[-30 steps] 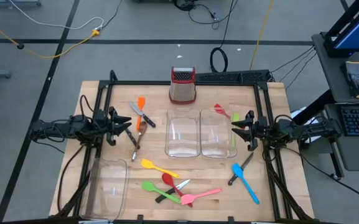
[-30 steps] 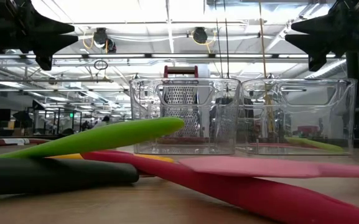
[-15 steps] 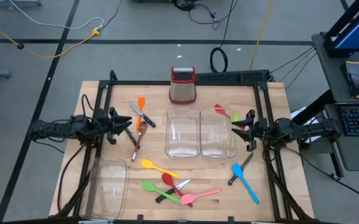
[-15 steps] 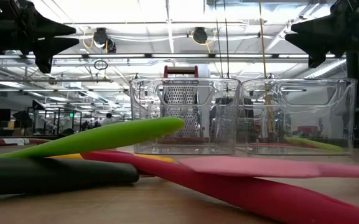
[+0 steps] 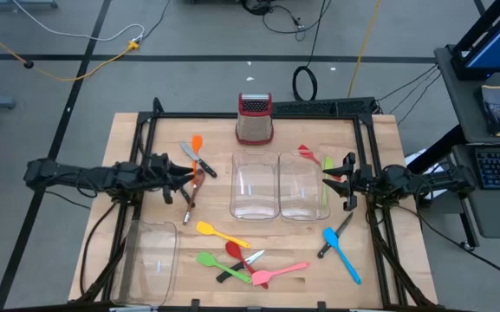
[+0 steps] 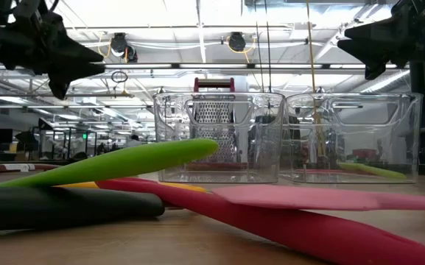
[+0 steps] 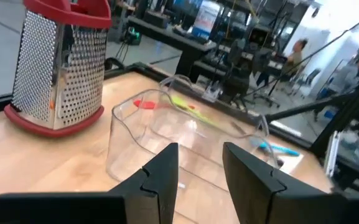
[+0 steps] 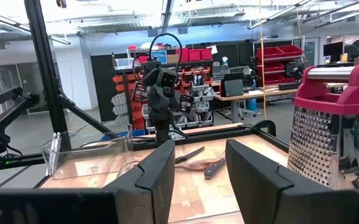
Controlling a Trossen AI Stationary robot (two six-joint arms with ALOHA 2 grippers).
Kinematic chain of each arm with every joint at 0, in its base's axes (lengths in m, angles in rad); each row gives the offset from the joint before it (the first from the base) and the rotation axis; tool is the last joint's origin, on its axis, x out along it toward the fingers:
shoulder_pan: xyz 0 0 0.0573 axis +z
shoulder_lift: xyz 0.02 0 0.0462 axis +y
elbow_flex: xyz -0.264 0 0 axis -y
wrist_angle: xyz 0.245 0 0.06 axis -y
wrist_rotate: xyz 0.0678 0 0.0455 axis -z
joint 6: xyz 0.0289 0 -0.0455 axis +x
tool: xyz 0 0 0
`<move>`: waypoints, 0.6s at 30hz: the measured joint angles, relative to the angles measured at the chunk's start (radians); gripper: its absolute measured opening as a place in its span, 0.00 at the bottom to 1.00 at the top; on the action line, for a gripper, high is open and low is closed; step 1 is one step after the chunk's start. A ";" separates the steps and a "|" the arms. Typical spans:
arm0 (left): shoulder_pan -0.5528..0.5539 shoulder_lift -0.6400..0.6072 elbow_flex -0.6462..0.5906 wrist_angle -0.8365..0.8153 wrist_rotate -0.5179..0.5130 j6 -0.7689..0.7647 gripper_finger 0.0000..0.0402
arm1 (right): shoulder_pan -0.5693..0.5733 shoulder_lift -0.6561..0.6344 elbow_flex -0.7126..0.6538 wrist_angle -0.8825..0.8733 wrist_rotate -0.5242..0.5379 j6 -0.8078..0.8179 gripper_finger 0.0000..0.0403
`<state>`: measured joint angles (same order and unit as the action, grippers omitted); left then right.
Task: Pick & Place Kitchen Items
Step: Put the brown serving spoon into the right transparent bin
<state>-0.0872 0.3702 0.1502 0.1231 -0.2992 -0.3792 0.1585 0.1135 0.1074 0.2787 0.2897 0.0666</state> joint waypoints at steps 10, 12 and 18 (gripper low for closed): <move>0.016 0.362 0.315 -0.382 0.020 0.015 0.32 | 0.000 0.000 0.000 0.000 0.000 0.000 0.33; 0.025 0.409 0.360 -0.403 0.080 0.000 0.32 | 0.000 0.000 0.000 0.000 -0.001 0.000 0.33; 0.027 0.479 0.405 -0.388 0.323 0.043 0.32 | 0.000 0.000 0.000 0.000 -0.002 0.000 0.33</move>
<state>-0.0597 0.8492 0.5552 -0.2651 0.0234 -0.3362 0.1585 0.1131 0.1074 0.2790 0.2878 0.0666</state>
